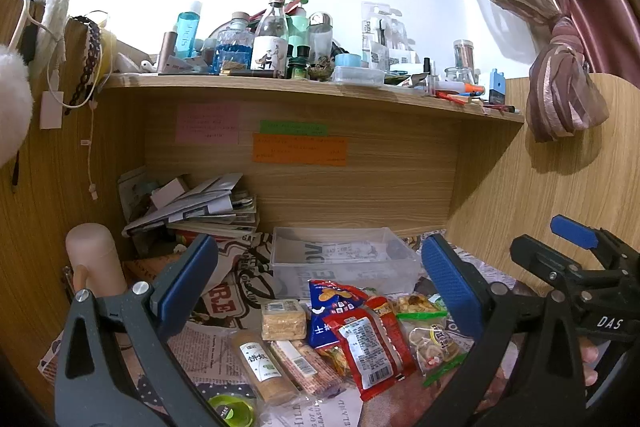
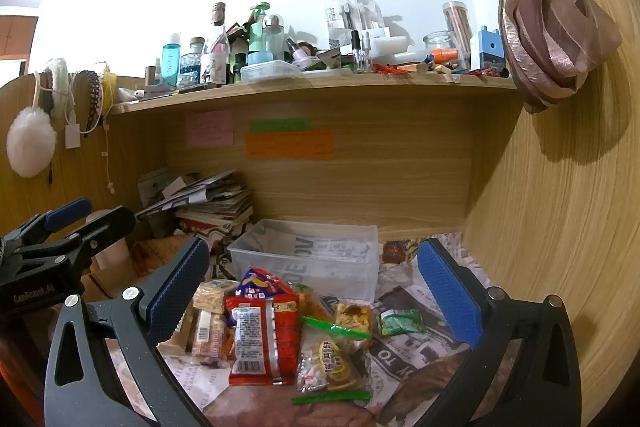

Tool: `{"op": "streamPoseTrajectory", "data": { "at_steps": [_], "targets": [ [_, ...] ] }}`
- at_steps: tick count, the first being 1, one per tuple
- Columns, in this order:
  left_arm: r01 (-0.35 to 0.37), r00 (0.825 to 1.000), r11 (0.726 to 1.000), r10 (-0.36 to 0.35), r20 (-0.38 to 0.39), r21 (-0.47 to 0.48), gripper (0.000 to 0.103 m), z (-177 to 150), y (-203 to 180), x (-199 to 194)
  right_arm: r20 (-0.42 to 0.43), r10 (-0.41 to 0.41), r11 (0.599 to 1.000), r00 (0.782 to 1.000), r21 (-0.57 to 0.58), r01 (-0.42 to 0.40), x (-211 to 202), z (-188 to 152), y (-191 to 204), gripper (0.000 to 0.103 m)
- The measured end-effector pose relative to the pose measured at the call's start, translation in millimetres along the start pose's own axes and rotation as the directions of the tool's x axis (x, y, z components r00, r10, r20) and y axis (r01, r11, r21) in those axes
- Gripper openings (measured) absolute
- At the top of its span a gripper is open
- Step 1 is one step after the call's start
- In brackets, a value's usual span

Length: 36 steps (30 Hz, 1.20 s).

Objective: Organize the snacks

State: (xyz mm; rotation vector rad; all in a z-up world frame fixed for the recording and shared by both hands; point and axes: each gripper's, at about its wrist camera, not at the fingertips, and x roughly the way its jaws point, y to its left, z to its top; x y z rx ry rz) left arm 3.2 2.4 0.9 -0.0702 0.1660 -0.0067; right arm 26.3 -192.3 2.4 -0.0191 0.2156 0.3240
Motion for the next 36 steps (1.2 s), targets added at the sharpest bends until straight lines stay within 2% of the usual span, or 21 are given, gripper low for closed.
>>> {"op": "streamPoseTrajectory", "data": {
  "at_steps": [36],
  "targets": [
    [-0.003, 1.0, 1.0, 0.003, -0.008, -0.006, 0.103, -3.7, 4.0, 5.9, -0.011, 0.023, 1.0, 1.0, 0.019, -0.023, 7.4, -1.4, 1.6, 0.103]
  ]
}}
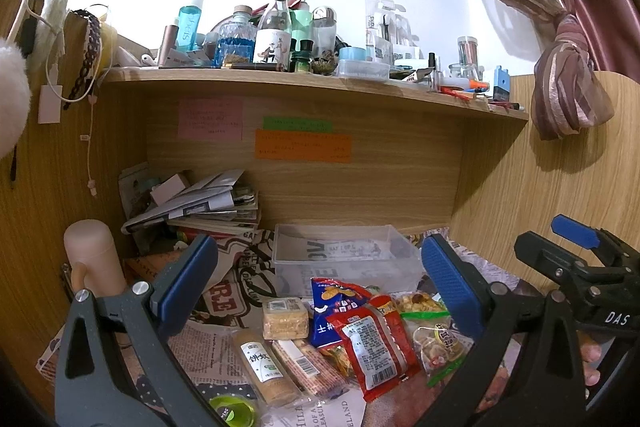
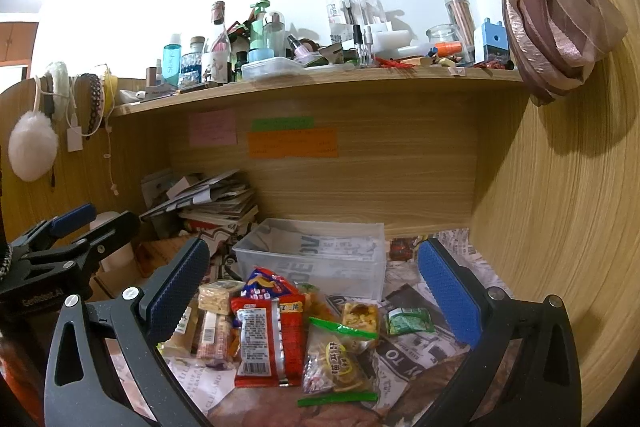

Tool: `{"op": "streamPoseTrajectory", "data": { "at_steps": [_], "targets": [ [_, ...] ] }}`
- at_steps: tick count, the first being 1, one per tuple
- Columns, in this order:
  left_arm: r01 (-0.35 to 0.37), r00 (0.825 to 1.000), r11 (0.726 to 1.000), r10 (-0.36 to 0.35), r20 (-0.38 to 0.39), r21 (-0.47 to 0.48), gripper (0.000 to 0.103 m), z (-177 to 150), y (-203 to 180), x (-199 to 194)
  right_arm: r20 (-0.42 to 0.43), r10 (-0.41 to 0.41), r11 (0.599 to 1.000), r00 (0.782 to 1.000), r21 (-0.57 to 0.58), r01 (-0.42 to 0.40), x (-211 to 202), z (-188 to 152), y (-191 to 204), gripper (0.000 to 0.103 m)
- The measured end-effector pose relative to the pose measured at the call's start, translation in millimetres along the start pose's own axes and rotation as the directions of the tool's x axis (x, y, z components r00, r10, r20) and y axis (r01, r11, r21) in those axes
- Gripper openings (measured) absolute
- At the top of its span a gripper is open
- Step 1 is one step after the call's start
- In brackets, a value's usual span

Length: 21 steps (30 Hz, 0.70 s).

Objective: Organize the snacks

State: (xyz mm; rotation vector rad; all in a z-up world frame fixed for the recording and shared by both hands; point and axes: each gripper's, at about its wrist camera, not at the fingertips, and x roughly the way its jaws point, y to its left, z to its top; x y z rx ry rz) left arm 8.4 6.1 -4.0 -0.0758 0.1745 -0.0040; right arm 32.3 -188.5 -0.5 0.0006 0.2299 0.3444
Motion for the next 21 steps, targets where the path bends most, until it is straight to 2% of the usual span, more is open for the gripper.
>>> {"op": "streamPoseTrajectory", "data": {
  "at_steps": [21],
  "targets": [
    [0.008, 1.0, 1.0, -0.008, 0.001, 0.006, 0.103, -1.0, -1.1, 0.8, -0.009, 0.011, 1.0, 1.0, 0.001, -0.011, 4.9, -1.5, -2.6, 0.103]
  ]
}}
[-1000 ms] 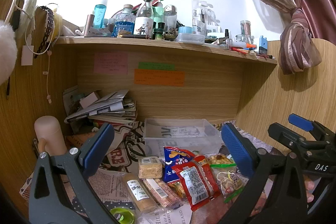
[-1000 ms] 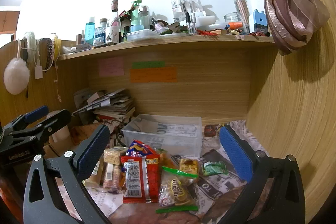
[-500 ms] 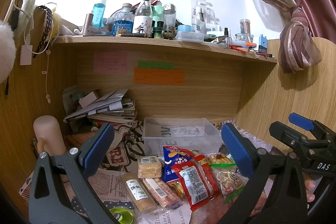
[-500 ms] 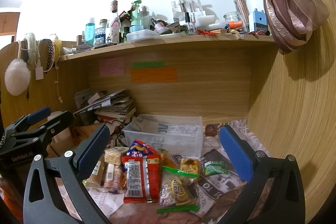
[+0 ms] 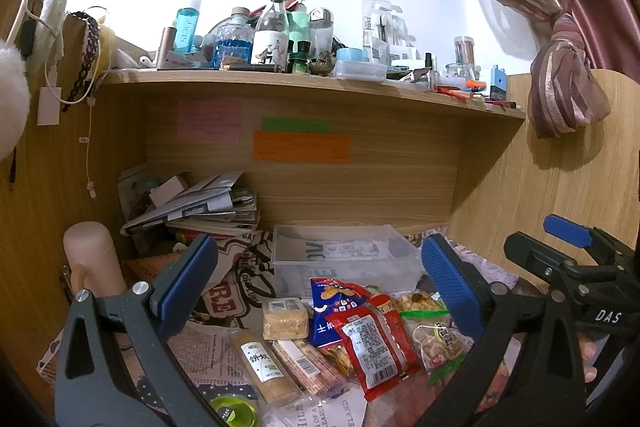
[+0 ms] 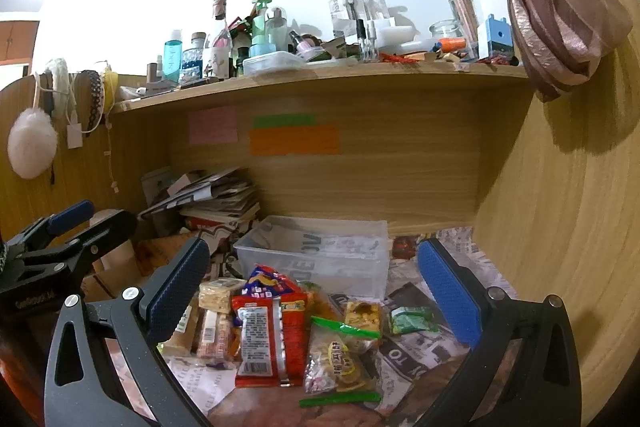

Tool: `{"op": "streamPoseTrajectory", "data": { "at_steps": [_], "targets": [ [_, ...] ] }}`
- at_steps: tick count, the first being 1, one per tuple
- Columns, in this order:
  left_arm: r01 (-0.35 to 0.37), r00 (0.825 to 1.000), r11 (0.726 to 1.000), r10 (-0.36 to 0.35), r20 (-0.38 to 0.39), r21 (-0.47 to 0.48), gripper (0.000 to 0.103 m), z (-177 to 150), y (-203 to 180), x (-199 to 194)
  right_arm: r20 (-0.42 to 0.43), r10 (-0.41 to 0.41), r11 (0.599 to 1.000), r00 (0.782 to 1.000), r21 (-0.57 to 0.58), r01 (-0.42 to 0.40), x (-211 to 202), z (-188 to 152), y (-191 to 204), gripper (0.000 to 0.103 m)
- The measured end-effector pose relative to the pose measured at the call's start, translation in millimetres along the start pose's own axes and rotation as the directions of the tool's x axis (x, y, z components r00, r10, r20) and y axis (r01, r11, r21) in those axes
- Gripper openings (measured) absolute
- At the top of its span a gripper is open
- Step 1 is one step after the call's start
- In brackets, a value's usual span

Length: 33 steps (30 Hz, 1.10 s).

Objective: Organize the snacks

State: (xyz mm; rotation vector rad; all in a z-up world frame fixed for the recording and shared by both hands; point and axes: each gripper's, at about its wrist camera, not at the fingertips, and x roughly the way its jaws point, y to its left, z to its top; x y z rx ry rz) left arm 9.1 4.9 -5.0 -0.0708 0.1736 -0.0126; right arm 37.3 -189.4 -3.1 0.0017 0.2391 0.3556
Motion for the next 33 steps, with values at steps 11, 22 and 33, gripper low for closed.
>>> {"op": "streamPoseTrajectory", "data": {
  "at_steps": [11, 22, 33],
  "targets": [
    [-0.041, 0.997, 0.999, 0.042, -0.068, 0.013, 0.093, -18.0, 21.1, 9.7, -0.098, 0.016, 1.0, 0.995, 0.018, -0.014, 27.2, -23.3, -9.2, 0.096],
    [-0.102, 0.949, 0.995, 0.093, -0.3, -0.015, 0.064, -65.5, 69.1, 36.0, -0.267, 0.074, 0.996, 0.961, 0.074, -0.056, 54.7, -56.2, -21.3, 0.081],
    [-0.104, 0.899, 0.994, 0.084, -0.429, -0.024, 0.064, -112.3, 81.9, 45.4, -0.37, 0.14, 0.989, 0.918, 0.092, -0.114, 83.0, -80.1, -1.9, 0.081]
  ]
}}
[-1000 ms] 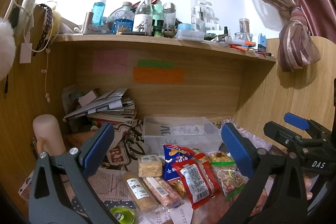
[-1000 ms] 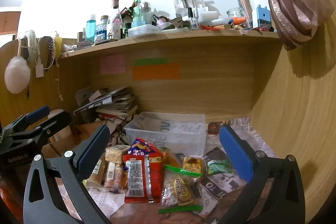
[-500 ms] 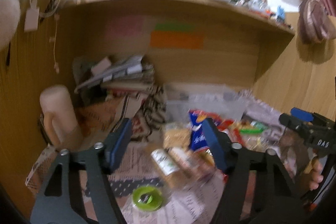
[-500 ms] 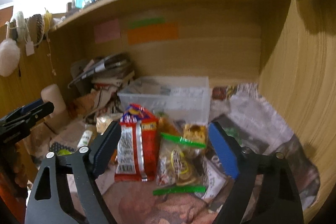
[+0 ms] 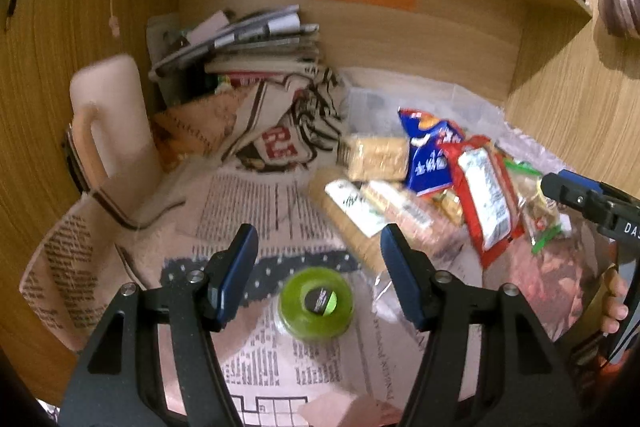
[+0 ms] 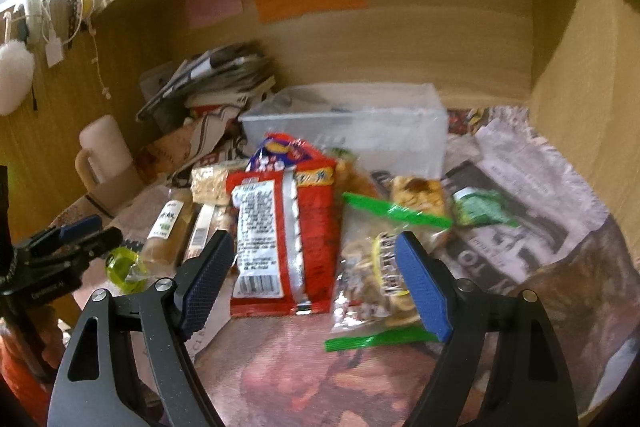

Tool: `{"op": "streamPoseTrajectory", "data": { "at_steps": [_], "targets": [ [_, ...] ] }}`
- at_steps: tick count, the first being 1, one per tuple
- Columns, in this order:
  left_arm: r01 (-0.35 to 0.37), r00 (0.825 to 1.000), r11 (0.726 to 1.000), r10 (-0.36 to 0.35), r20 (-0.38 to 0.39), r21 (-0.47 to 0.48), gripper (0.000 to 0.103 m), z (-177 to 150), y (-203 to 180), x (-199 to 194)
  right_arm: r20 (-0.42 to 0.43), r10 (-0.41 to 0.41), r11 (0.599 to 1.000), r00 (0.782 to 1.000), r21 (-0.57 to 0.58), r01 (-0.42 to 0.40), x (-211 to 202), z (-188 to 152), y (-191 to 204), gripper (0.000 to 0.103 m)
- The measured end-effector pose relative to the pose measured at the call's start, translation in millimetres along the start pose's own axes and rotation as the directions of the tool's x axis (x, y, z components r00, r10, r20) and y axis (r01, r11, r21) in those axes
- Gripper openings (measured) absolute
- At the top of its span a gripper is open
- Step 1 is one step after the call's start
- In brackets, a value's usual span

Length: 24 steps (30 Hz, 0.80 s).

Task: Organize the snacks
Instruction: 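Grasp the green round container with left tool while right grasps red bag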

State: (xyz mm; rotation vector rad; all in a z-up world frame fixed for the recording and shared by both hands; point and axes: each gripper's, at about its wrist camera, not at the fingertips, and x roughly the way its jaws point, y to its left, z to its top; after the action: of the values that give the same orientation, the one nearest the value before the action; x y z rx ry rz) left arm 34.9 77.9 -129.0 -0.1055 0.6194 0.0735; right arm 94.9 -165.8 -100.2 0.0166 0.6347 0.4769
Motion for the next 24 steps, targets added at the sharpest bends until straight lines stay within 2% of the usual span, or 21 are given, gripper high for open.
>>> {"op": "streamPoseTrajectory", "data": {
  "at_steps": [7, 10, 12, 16, 19, 24],
  "targets": [
    [0.003, 0.998, 1.0, -0.005, -0.067, -0.03, 0.064, -18.0, 8.9, 15.7, -0.05, 0.027, 1.0, 0.998, -0.008, -0.027, 20.4, -1.2, 8.0, 0.08],
    [0.01, 0.996, 0.999, -0.013, -0.091, -0.032, 0.063, -25.9, 8.4, 23.5, -0.077, 0.046, 0.999, 0.996, -0.001, -0.046, 30.6, 1.5, 9.3, 0.073],
    [0.011, 0.995, 0.999, -0.015, -0.102, -0.036, 0.055, -29.3, 8.2, 28.3, -0.091, 0.055, 0.998, 0.994, 0.002, -0.055, 37.2, 3.1, 9.6, 0.073],
    [0.015, 0.996, 0.999, -0.018, -0.084, -0.042, 0.053, -30.7, 8.8, 30.2, -0.116, 0.064, 0.998, 0.991, -0.015, -0.066, 48.5, 7.0, 14.8, 0.073],
    [0.012, 0.997, 0.999, -0.014, -0.069, -0.037, 0.048, -31.3, 7.7, 27.5, -0.13, 0.048, 0.998, 0.99, -0.036, -0.053, 55.7, 8.1, 18.9, 0.074],
    [0.007, 0.997, 0.999, -0.011, -0.072, -0.048, 0.048, -28.0, 14.1, 28.9, -0.158, 0.025, 0.997, 0.987, -0.068, -0.036, 66.1, 6.5, 23.1, 0.082]
  ]
}}
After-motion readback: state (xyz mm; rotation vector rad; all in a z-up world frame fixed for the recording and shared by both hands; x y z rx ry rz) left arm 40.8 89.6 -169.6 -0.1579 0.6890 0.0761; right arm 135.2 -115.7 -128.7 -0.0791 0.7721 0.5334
